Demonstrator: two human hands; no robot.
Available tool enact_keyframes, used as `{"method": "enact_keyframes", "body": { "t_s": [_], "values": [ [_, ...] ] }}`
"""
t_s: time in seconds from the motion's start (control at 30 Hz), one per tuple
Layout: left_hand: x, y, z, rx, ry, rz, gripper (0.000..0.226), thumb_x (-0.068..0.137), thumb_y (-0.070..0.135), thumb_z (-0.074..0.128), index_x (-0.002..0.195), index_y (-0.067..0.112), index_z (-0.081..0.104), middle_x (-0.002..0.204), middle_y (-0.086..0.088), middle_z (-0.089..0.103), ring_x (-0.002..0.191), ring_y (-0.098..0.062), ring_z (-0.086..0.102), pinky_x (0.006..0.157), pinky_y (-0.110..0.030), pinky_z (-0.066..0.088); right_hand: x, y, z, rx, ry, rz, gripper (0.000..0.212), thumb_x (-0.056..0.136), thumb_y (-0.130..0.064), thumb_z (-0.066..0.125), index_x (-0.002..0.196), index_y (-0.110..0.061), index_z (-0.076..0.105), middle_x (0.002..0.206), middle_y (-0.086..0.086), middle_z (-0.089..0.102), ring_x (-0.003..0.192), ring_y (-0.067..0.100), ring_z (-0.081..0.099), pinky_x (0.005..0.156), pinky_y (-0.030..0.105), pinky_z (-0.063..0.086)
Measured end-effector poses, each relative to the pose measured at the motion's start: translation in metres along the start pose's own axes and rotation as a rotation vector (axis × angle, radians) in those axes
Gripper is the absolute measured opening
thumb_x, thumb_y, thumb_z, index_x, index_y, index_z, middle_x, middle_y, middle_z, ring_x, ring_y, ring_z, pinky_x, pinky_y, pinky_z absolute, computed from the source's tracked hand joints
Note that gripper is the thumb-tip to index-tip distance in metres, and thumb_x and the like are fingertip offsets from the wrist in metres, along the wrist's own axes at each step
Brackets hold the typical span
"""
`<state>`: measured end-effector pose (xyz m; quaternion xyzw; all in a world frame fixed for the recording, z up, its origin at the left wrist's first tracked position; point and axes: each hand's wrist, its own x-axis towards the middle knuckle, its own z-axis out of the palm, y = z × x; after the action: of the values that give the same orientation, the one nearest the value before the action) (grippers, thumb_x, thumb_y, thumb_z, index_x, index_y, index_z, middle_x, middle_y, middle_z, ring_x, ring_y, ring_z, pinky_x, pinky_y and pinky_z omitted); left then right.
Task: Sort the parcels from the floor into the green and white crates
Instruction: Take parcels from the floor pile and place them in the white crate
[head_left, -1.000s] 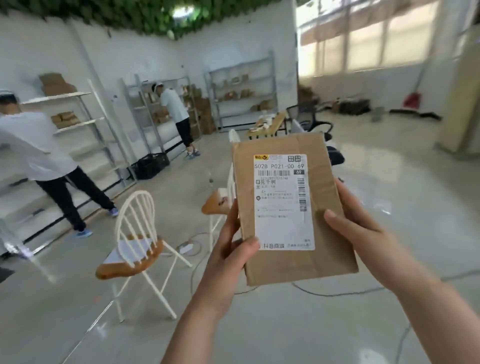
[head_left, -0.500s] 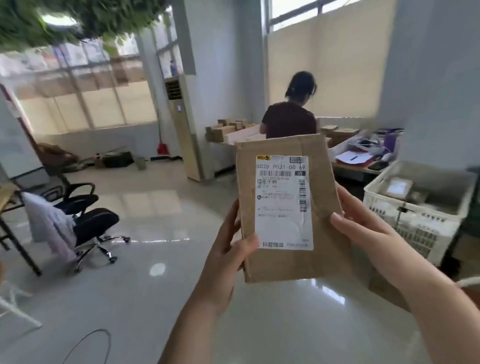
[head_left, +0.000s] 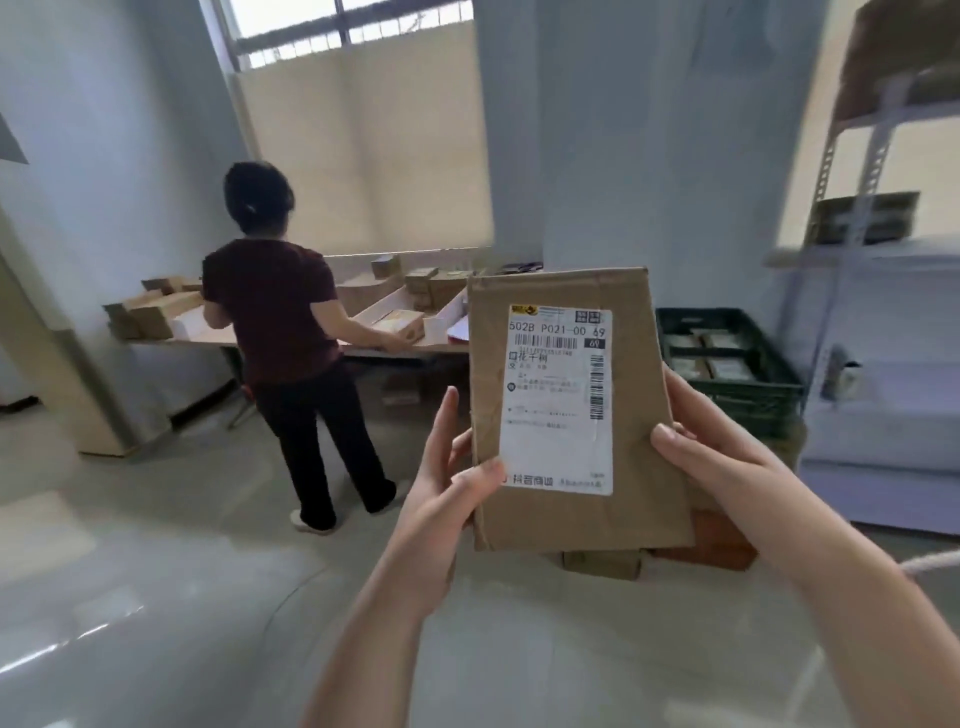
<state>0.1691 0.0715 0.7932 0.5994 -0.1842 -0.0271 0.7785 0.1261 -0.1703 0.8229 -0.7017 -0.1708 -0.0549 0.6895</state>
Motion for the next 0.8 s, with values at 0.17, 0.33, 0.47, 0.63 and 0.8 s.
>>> {"method": "enact_keyframes", "body": {
  "t_s": [0.17, 0.33, 0.47, 0.63, 0.8],
  "values": [
    [0.082, -0.015, -0.027, 0.017, -0.130, -0.052, 0.091, 0.060, 0.039, 0.077, 0.138, 0.053, 0.032, 0.131, 0.005, 0.060, 0.117, -0.018, 0.060, 0.095, -0.040, 0.047, 0.052, 0.024, -0.004, -0.027, 0.129, -0.005, 0.052, 0.078, -0.042, 0.060, 0.122, -0.065, 0.045, 0.120, -0.026, 0.062, 0.110, -0.002, 0.060, 0.077, 0.010, 0.050],
    [0.169, -0.030, -0.053, 0.042, -0.242, -0.102, 0.098, 0.058, 0.042, 0.077, 0.144, 0.045, 0.029, 0.130, 0.006, 0.061, 0.115, -0.018, 0.061, 0.093, -0.039, 0.048, 0.113, 0.047, -0.015, -0.086, 0.226, 0.018, 0.049, 0.086, -0.037, 0.059, 0.123, -0.065, 0.043, 0.128, -0.032, 0.053, 0.112, -0.006, 0.057, 0.078, 0.008, 0.048],
    [0.239, -0.055, -0.060, 0.017, -0.299, -0.156, 0.104, 0.053, 0.046, 0.081, 0.143, 0.046, 0.029, 0.132, 0.005, 0.059, 0.117, -0.019, 0.060, 0.090, -0.039, 0.050, 0.165, 0.069, -0.044, -0.141, 0.246, 0.114, 0.051, 0.081, -0.049, 0.057, 0.123, -0.069, 0.039, 0.135, -0.037, 0.044, 0.121, -0.005, 0.050, 0.100, 0.036, 0.044],
    [0.329, -0.099, -0.059, -0.015, -0.339, -0.177, 0.093, 0.061, 0.045, 0.075, 0.142, 0.046, 0.031, 0.130, 0.007, 0.060, 0.114, -0.020, 0.062, 0.082, -0.036, 0.053, 0.231, 0.102, -0.094, -0.177, 0.260, 0.157, 0.053, 0.076, -0.056, 0.061, 0.123, -0.068, 0.040, 0.136, -0.035, 0.044, 0.120, -0.004, 0.052, 0.101, 0.040, 0.041],
    [0.421, -0.144, -0.051, -0.082, -0.324, -0.221, 0.074, 0.076, 0.028, 0.067, 0.142, 0.037, 0.035, 0.128, 0.004, 0.063, 0.111, -0.019, 0.064, 0.073, -0.026, 0.056, 0.308, 0.137, -0.143, -0.158, 0.309, 0.190, 0.044, 0.080, -0.050, 0.057, 0.118, -0.068, 0.045, 0.129, -0.035, 0.051, 0.115, -0.008, 0.054, 0.089, 0.018, 0.052]
  ]
}}
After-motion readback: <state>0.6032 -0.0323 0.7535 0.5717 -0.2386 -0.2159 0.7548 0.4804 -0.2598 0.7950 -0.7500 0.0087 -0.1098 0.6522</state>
